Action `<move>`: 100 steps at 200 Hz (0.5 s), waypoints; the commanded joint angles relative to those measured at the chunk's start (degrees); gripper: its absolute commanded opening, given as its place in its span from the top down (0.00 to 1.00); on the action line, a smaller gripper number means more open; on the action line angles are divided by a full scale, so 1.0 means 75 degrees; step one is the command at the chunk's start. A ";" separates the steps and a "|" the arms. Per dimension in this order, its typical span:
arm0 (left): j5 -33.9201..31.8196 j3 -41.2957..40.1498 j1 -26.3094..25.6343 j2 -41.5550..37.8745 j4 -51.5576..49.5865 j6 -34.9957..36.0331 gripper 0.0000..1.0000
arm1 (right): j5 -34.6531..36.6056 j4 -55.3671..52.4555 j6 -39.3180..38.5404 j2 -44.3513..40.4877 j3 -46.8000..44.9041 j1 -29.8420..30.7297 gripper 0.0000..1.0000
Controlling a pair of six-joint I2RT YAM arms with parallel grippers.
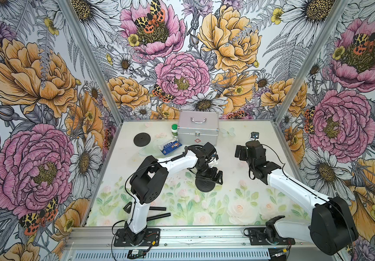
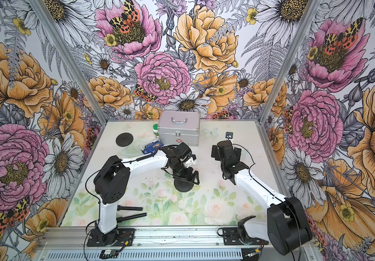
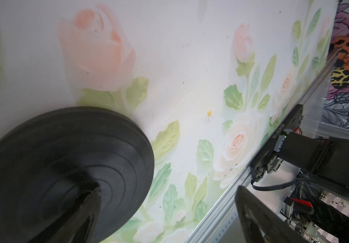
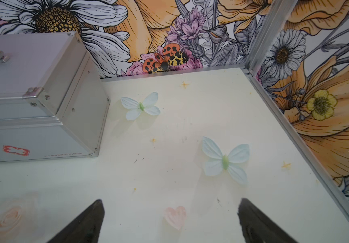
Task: Assemble a microphone stand
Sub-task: Move the microphone stand base to the center of the board, then pick up the microphone stand pole from the center of the board.
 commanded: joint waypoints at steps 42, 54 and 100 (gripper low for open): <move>-0.0022 -0.0465 0.1403 -0.2121 0.0015 0.0264 0.01 | -0.3056 0.0333 -0.1902 0.0251 0.0050 0.0116 0.00; -0.0163 -0.0736 0.2038 -0.2639 0.0017 0.0098 0.01 | -0.3903 0.0506 -0.2242 0.0177 0.0043 0.0214 0.01; -0.2420 -0.2288 0.4876 -0.4454 -0.0113 -0.0774 0.01 | -0.6271 0.1747 -0.4262 0.0387 -0.0292 0.1227 0.08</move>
